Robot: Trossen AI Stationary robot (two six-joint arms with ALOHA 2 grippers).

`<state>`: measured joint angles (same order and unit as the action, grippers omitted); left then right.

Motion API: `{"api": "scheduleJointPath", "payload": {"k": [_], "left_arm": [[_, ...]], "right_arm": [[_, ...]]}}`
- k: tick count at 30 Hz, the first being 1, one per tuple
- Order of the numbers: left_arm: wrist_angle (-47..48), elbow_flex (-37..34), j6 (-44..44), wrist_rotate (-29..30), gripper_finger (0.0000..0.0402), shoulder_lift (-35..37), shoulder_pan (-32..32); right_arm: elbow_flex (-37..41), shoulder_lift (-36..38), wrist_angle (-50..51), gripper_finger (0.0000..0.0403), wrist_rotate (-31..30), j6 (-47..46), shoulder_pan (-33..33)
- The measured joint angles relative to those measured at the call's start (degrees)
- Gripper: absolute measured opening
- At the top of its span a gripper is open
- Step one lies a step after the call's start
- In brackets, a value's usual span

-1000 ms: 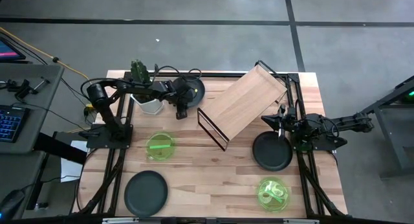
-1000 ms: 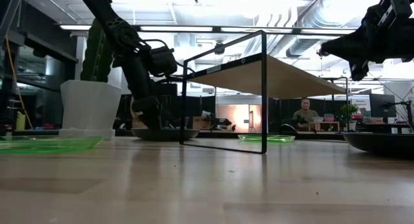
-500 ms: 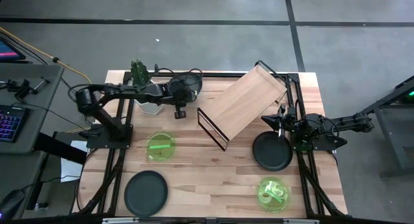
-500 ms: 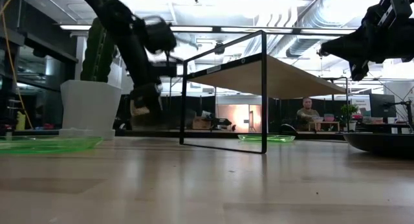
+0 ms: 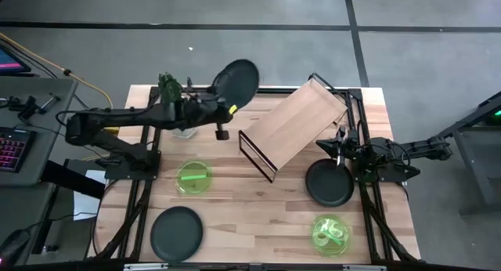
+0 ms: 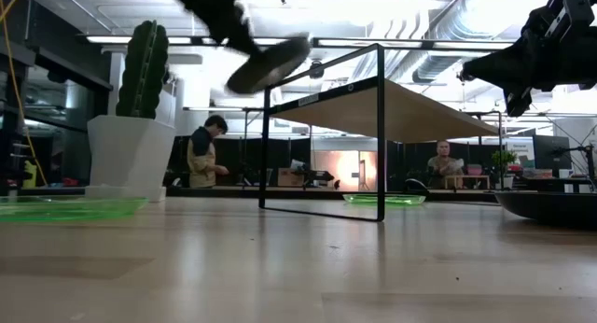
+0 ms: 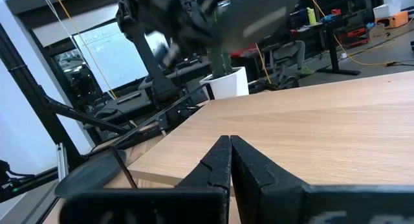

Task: Place and stack plates onto a shelf
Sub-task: Put the top black plate on the shelf

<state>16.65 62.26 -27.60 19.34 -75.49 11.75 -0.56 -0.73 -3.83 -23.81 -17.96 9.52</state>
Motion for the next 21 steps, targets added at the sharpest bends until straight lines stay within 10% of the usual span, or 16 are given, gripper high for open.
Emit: {"api": "scheduleJointPath", "payload": {"k": [11, 21], "left_arm": [[6.2, 27.0, -6.7, -9.4, 0.0001, -22.2, -0.4], [5.0, 37.6, -10.7, -10.1, 0.0001, -40.4, -2.7]], "right_arm": [[0.0, 0.0, 0.0, 0.0000, 0.0, 0.0, 0.0], [0.0, 0.0, 0.0, 0.0000, 0.0, 0.0, 0.0]]}}
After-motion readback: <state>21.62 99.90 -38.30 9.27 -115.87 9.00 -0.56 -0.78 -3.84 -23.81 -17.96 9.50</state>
